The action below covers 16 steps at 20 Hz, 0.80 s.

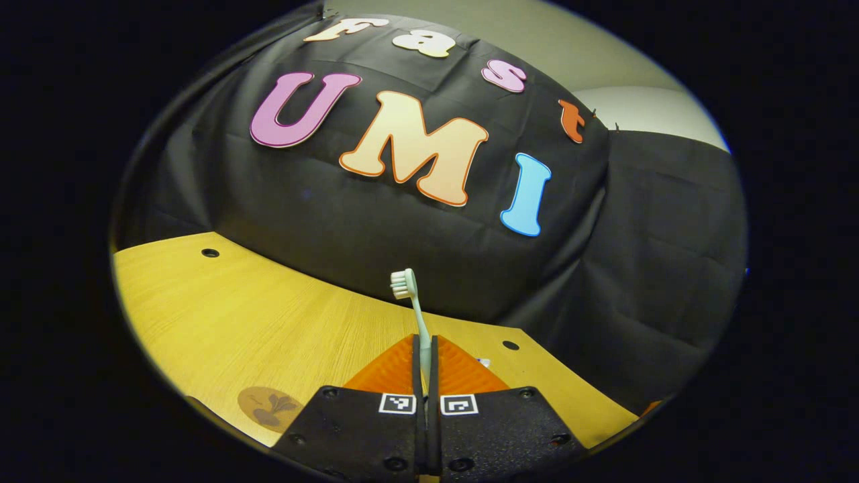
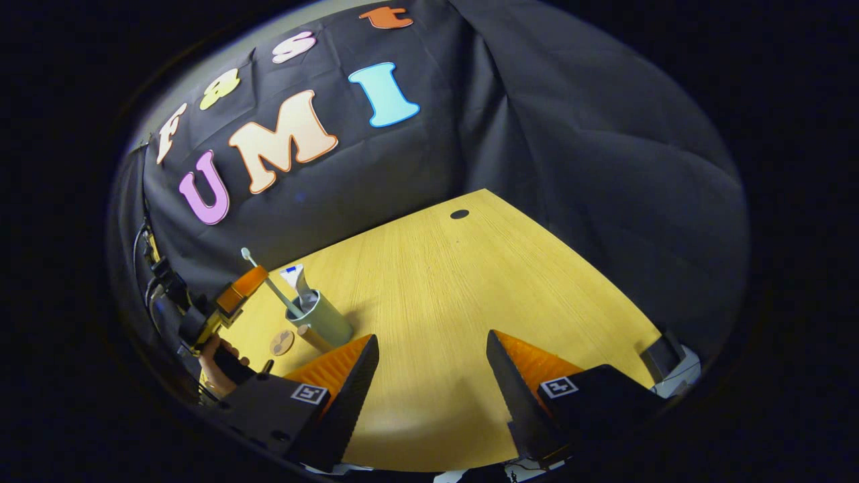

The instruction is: Put the toothbrush and toothpaste on the desktop into the cup, then pick up the cup and place it on the coaster on the desktop.

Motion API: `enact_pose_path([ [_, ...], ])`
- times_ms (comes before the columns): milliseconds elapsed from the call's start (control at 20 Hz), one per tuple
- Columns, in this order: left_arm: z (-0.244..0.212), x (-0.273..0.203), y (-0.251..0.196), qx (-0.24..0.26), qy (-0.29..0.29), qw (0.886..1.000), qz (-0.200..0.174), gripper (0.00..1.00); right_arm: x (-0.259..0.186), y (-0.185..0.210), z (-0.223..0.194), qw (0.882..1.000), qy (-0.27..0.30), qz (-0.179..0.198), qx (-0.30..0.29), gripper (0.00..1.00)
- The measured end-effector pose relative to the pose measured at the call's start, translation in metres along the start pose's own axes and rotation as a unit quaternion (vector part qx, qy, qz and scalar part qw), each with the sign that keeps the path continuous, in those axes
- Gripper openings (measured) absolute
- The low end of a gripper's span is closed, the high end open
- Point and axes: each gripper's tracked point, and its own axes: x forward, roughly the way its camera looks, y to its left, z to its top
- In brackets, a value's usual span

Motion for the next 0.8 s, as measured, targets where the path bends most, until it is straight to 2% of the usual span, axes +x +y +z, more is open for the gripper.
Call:
enact_pose_path([
  [50,-0.007,-0.004,0.002,0.003,0.002,1.000,0.013,0.00,0.000,-0.004,0.001,1.000,0.001,0.008,-0.001,0.94],
  [100,-0.006,-0.006,0.005,0.012,-0.011,1.000,0.024,0.00,0.001,-0.008,0.003,1.000,0.002,0.013,-0.002,0.99],
  [150,-0.008,-0.008,0.004,0.017,-0.017,0.999,0.029,0.00,0.000,-0.010,0.004,1.000,0.003,0.019,0.000,0.94],
  [200,-0.007,-0.010,0.004,0.023,-0.019,0.999,0.035,0.00,-0.002,-0.012,0.004,1.000,0.003,0.027,0.002,0.94],
  [250,-0.009,-0.010,0.004,0.026,-0.022,0.999,0.041,0.00,-0.002,-0.013,0.002,0.999,0.007,0.033,0.002,0.98],
  [300,-0.010,-0.009,0.003,0.032,-0.025,0.998,0.047,0.00,-0.003,-0.016,-0.002,0.999,0.011,0.037,-0.001,0.94],
  [500,-0.022,-0.013,0.001,0.062,-0.027,0.995,0.069,0.00,-0.004,-0.030,-0.014,0.998,0.030,0.046,-0.019,0.94],
  [550,-0.019,-0.013,-0.004,0.067,-0.036,0.995,0.067,0.02,-0.003,-0.034,-0.015,0.998,0.032,0.047,-0.021,0.99],
  [600,-0.019,-0.013,-0.006,0.069,-0.037,0.995,0.066,0.03,-0.003,-0.038,-0.016,0.998,0.034,0.047,-0.021,0.94],
  [650,-0.026,-0.013,-0.007,0.070,-0.030,0.995,0.067,0.06,-0.003,-0.042,-0.016,0.998,0.035,0.047,-0.020,0.94],
  [700,-0.030,-0.014,-0.008,0.070,-0.025,0.995,0.067,0.10,-0.003,-0.046,-0.016,0.998,0.036,0.047,-0.017,0.99],
  [750,-0.033,-0.014,-0.010,0.070,-0.021,0.995,0.067,0.14,-0.002,-0.049,-0.016,0.998,0.036,0.047,-0.014,0.94],
  [800,-0.036,-0.015,-0.010,0.071,-0.017,0.995,0.069,0.29,-0.001,-0.051,-0.016,0.998,0.036,0.048,-0.011,0.94],
])
